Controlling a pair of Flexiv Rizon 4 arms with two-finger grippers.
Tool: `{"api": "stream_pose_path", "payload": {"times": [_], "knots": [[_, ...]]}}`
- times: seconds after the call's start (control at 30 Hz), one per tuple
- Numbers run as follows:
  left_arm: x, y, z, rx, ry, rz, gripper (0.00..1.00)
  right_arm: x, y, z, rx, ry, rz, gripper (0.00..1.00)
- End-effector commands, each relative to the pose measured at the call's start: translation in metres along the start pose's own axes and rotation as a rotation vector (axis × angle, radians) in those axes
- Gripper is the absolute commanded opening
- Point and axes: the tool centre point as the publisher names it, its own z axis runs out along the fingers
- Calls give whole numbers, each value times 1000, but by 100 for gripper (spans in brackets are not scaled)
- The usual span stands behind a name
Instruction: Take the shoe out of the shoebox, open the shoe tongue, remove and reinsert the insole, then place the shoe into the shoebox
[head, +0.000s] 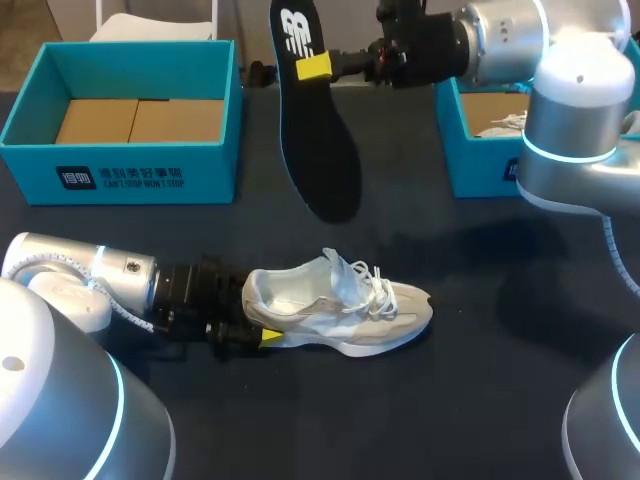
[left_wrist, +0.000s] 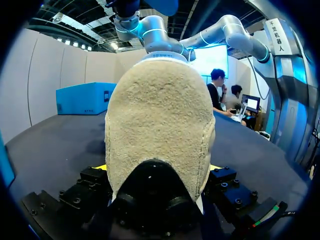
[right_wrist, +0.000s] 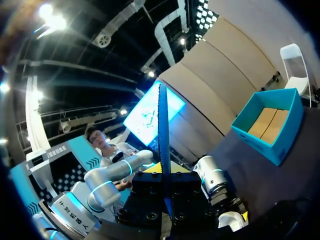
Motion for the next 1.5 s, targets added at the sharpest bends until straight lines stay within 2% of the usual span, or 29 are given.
{"api": "stream_pose_path", "payload": {"times": [0.03, 0.4, 0.7, 0.97, 1.23, 1.5], "knots": [[-2, 3, 2, 0, 0, 0, 0, 0, -1, -3, -10, -9, 23, 0], [-2, 3, 2, 0, 0, 0, 0, 18, 4, -34, -65, -114, 59, 0], [-2, 3, 2, 0, 0, 0, 0, 52, 5, -50, -92, -197, 67, 0], [-2, 3, 2, 0, 0, 0, 0, 85, 2, -47, -127, -224, 67, 0], [-2, 3, 2, 0, 0, 0, 0, 104, -9, -34, -174, -186, 124, 0], [-2, 3, 2, 0, 0, 0, 0, 122, -25, -19, -188, -199, 154, 0]]}}
